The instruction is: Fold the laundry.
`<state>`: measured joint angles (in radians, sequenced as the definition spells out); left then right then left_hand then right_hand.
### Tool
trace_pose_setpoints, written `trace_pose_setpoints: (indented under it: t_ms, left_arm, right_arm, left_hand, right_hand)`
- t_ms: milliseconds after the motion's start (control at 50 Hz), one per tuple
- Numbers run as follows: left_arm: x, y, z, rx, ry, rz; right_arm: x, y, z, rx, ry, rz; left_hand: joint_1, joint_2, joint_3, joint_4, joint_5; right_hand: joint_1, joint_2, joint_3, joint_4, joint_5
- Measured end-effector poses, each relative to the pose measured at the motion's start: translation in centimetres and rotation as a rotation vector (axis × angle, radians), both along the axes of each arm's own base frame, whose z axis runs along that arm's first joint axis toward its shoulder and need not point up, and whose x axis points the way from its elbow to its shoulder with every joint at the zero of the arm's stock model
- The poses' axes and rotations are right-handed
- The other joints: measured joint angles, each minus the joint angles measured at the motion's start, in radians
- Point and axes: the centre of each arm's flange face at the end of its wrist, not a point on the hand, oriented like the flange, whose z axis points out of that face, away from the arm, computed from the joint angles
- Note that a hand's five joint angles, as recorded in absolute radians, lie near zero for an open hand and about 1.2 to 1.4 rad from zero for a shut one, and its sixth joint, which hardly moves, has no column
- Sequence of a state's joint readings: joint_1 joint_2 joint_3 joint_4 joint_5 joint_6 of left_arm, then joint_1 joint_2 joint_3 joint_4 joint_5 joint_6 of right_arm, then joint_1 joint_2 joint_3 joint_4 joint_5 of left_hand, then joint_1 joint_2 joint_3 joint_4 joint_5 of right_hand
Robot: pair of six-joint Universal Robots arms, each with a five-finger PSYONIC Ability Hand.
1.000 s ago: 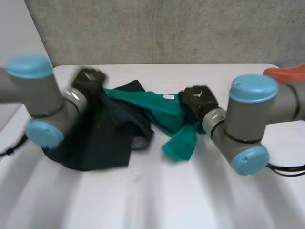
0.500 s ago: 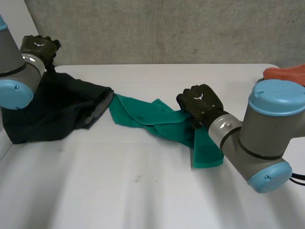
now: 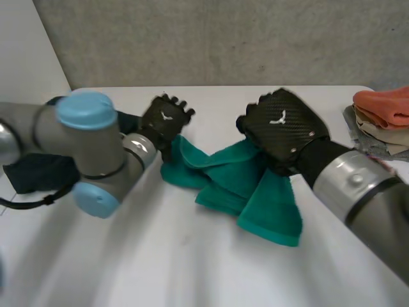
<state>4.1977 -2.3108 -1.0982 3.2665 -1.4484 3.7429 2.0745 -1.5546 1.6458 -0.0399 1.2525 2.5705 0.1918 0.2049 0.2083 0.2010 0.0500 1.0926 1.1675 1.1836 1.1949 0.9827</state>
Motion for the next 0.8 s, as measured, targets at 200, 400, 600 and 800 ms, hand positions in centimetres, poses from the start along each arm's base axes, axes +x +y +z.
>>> trace_pose_setpoints:
  t_ms: [200,400,600,800]
  left_arm:
    - [-3.3,2.6,-4.4,0.176,-0.066,-0.074]
    - [-4.2,4.6,0.5,0.272,0.06,-0.144]
    - [0.5,-0.2,12.2,0.022,0.384,0.057]
    - [3.2,2.0,18.8,-0.223,0.58,0.085]
  right_arm:
    - [-1.9,0.8,3.5,-0.038,-0.11,0.017]
    - [-3.1,-3.0,3.1,-0.008,-0.152,-0.061]
    - [-2.6,-8.0,4.3,-0.15,-0.19,-0.119]
    - [-1.3,-14.0,4.4,-0.347,-0.309,-0.185]
  left_hand:
    - [0.404,0.356,0.351,0.343,0.318]
    - [0.984,0.989,0.976,0.993,0.93]
    - [0.984,0.989,0.976,0.993,0.93]
    - [0.984,0.99,0.977,0.994,0.93]
  right_hand:
    - [0.0,0.0,0.0,0.0,0.016]
    - [0.0,0.0,0.0,0.0,0.018]
    - [0.014,0.0,0.006,0.001,0.018]
    - [0.014,0.0,0.007,0.003,0.017]
